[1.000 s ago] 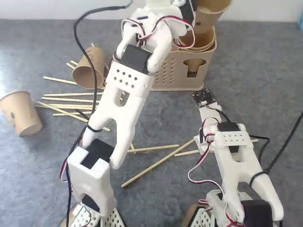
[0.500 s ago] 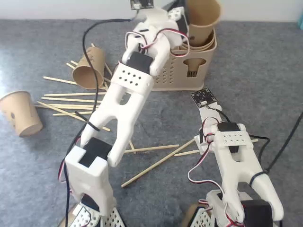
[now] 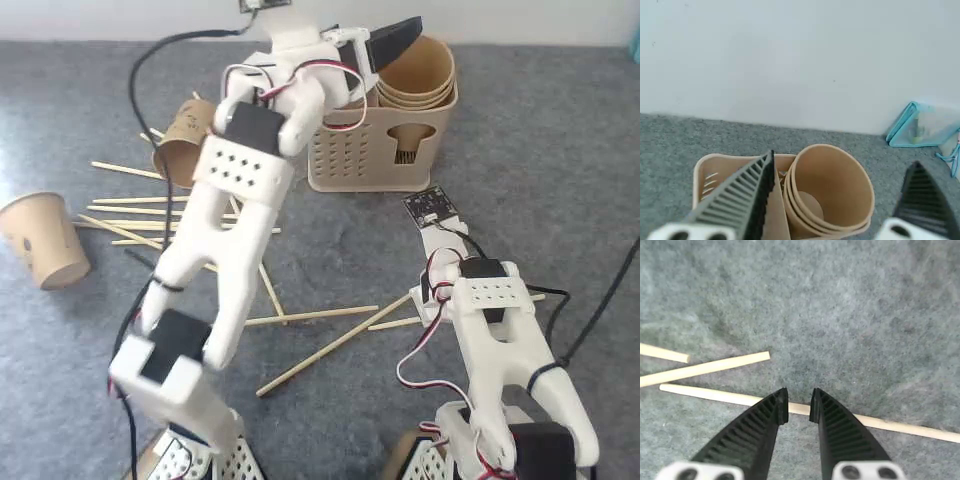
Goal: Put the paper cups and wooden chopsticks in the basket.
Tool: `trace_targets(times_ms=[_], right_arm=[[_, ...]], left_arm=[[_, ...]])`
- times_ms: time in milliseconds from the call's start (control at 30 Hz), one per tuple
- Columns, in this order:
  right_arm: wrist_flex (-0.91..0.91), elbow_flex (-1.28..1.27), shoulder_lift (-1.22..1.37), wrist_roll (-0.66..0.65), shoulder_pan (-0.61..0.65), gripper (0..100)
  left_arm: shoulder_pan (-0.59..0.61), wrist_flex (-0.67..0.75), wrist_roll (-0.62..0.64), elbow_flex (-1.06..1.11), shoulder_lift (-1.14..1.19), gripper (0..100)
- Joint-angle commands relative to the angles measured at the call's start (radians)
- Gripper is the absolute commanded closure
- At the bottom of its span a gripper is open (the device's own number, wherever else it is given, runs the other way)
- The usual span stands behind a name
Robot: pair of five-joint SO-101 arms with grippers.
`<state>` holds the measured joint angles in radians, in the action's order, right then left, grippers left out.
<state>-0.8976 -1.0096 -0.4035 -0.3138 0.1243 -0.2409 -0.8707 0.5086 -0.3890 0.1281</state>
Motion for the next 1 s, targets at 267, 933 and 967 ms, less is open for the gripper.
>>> trace_targets(times_ms=[267, 933, 967], right_arm=[[0.016, 0.003, -0.004, -0.012, -0.015, 90.2], [0.015, 0.002, -0.004, -0.003, -0.015, 90.2], [0.016, 0.002, -0.004, -0.003, -0.015, 90.2]], left_arm=[[0.557, -0.262, -0.187, -0.013, -0.318, 60], [0.973, -0.351, -0.427, -0.375, 0.399, 60], [0.98, -0.385, -0.443, -0.421, 0.436, 61]])
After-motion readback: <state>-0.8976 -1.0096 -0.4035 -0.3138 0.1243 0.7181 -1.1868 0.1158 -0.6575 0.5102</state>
